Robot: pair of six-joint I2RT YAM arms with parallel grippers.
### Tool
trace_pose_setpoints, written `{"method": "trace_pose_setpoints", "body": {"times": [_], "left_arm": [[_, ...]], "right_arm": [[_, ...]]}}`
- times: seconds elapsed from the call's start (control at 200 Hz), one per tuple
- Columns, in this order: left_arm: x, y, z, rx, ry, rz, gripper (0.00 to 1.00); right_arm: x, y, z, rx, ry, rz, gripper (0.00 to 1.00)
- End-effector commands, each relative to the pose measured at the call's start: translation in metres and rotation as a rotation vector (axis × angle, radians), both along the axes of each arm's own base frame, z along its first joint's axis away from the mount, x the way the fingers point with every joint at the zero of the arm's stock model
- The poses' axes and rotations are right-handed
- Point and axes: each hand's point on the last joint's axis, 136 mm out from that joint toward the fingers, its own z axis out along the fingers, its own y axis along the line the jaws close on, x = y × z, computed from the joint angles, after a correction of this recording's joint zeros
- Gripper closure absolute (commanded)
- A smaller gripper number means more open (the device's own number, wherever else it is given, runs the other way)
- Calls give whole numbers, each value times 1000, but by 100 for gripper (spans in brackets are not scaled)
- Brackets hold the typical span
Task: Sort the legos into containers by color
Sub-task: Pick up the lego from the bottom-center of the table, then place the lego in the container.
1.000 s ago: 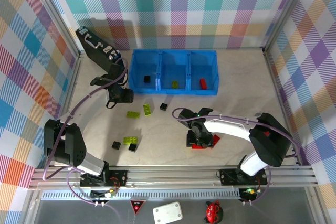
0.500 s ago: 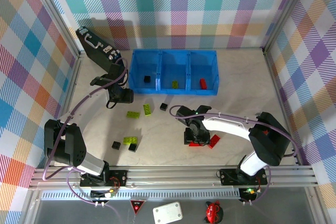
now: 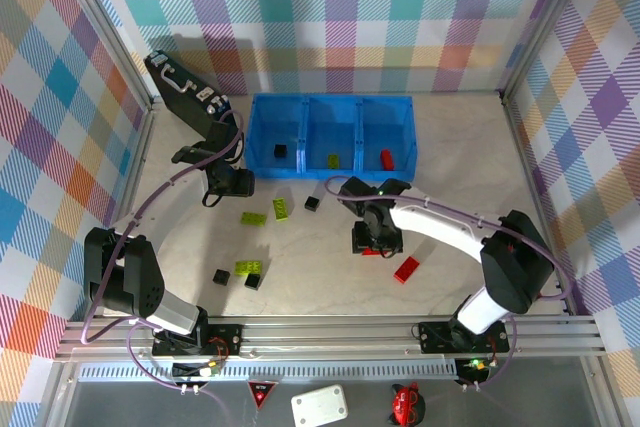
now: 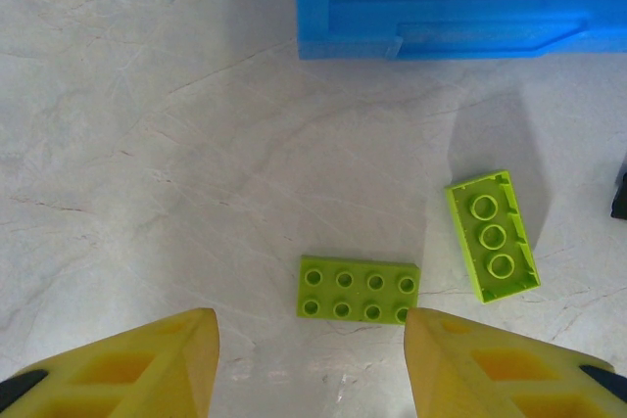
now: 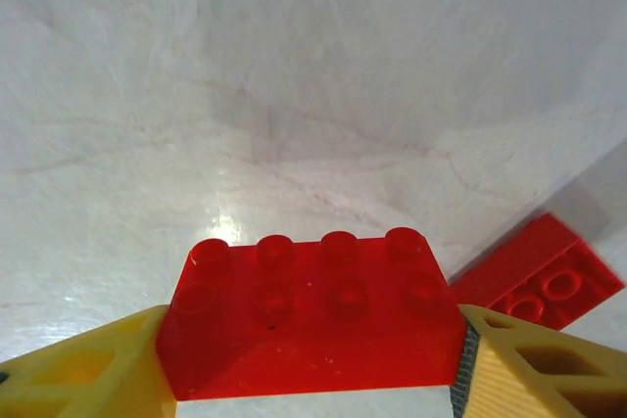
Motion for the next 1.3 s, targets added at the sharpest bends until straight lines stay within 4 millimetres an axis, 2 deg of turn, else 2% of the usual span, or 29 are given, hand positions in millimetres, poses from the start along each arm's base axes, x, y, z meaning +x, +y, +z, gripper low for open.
{"method": "trace_pose_setpoints", "body": {"times": [0.0,0.3,0.66,0.845,1.025,1.115,1.295], "left_arm": [[-2,1,6,12,6,-6,47],[-1,2,4,18,11,-8,47],[0,2,-1,25,25,-6,47],[1,3,-1,26,27,-5,47],[2,3,-2,18,30,-3,47],[3,3,-2,18,30,-4,47],[4,3,-2,15,31,-2,47]], "right_arm": [[18,-3,9,-13,-18,42,35],[75,-3,35,30,-84,47,35],[147,-16,67,68,-156,2,35],[179,-27,70,72,-172,-21,35],[206,-31,64,96,-170,-54,35],[217,-31,60,120,-172,-124,36],[231,-24,59,204,-181,-385,37]]}}
